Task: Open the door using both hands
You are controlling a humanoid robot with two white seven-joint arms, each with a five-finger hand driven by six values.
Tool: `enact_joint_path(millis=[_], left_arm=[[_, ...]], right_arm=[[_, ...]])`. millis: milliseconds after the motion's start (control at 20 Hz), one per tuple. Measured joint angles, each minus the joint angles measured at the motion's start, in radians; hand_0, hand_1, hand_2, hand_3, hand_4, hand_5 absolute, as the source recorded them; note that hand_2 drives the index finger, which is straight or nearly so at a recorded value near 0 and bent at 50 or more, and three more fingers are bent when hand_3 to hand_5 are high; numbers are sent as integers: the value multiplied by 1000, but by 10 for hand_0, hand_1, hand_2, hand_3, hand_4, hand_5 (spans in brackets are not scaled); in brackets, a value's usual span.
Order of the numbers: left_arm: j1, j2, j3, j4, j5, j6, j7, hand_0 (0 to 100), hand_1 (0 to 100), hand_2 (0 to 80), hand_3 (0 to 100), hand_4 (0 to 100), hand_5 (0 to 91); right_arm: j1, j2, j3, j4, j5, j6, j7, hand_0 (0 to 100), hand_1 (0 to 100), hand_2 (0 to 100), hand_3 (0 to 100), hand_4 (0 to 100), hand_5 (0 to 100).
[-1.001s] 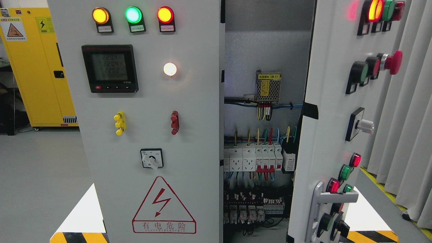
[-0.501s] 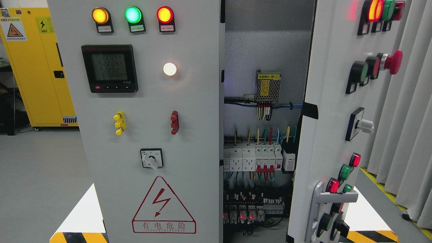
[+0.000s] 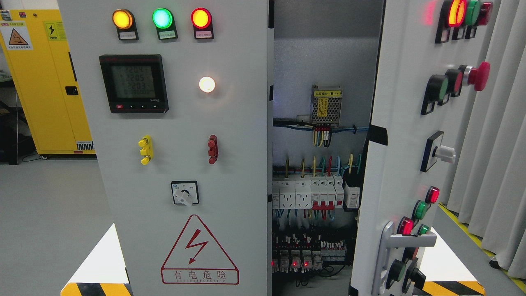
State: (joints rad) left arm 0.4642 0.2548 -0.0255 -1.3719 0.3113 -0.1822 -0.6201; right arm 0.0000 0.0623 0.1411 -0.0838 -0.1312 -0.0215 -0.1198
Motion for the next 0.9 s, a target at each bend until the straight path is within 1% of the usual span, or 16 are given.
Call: enact_joint_path(millis=[100, 250, 401, 651, 751, 901], left_arm=[[-4, 43, -10, -98, 29, 0, 0, 120, 556, 0, 0, 0, 0], [-39, 106, -31, -222, 90, -4, 0, 120, 556, 0, 0, 0, 0], [-88, 170, -53, -324, 183, 10, -1, 120, 556, 0, 0, 0, 0], [-213, 257, -94, -448, 350, 136, -1, 120, 556, 0, 0, 0, 0], [-287, 283, -106, -486, 408, 191, -1, 120, 556, 0, 0, 0, 0], [-398, 311, -121, -530, 493, 306, -1, 120, 556, 0, 0, 0, 0]], right_arm=[[0, 0, 0, 0, 0, 0, 0, 0, 500, 40, 0, 0, 0], [0, 0, 0, 0, 0, 0, 0, 0, 500, 40, 0, 0, 0], [0, 0, 0, 0, 1, 0, 0, 0, 500, 40, 0, 0, 0], [0, -1, 0, 0, 1, 0, 0, 0, 500, 40, 0, 0, 0], [0, -1, 0, 0, 1, 0, 0, 0, 500, 40, 0, 0, 0], [0, -1, 0, 0, 1, 0, 0, 0, 500, 40, 0, 0, 0]])
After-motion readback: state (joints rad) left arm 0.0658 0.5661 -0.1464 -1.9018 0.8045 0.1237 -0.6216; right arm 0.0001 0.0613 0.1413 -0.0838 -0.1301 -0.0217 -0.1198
